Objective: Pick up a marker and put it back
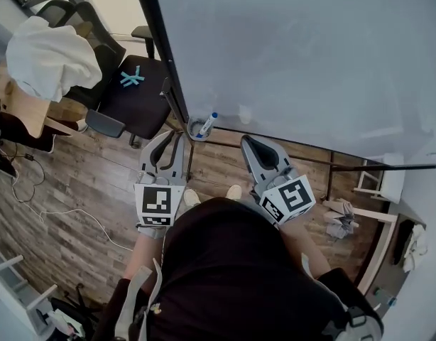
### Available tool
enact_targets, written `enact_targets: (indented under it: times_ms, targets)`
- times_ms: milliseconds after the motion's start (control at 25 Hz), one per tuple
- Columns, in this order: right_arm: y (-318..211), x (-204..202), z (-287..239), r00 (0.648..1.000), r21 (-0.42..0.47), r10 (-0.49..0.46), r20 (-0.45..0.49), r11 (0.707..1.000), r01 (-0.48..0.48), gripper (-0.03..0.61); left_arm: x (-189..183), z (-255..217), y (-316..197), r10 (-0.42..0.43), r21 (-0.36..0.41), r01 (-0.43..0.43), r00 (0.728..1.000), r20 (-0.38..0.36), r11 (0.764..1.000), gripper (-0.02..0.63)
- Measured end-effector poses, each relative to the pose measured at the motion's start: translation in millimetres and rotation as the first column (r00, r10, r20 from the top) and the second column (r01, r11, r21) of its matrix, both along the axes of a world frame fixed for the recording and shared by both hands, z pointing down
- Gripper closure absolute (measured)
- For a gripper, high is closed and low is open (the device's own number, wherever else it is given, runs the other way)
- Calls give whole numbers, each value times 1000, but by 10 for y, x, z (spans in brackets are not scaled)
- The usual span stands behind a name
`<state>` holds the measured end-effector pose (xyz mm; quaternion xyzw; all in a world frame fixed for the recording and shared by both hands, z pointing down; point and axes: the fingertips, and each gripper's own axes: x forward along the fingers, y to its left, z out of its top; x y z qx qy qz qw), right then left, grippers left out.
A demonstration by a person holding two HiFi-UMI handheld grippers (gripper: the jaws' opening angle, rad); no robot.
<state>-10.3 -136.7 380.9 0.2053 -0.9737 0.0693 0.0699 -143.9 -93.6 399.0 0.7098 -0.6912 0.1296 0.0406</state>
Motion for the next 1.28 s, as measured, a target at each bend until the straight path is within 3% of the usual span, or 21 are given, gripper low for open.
enact_targets:
  times_ms: [680, 1280]
  targets:
    - [196, -615, -58, 981, 17, -195, -1, 981, 195, 565, -474, -52, 471, -180, 20, 180, 983, -20, 983, 604]
    - [364, -913, -86, 953, 37, -302, -12, 953, 302, 565, -668, -159, 703, -229, 67, 233, 972, -59, 970, 605]
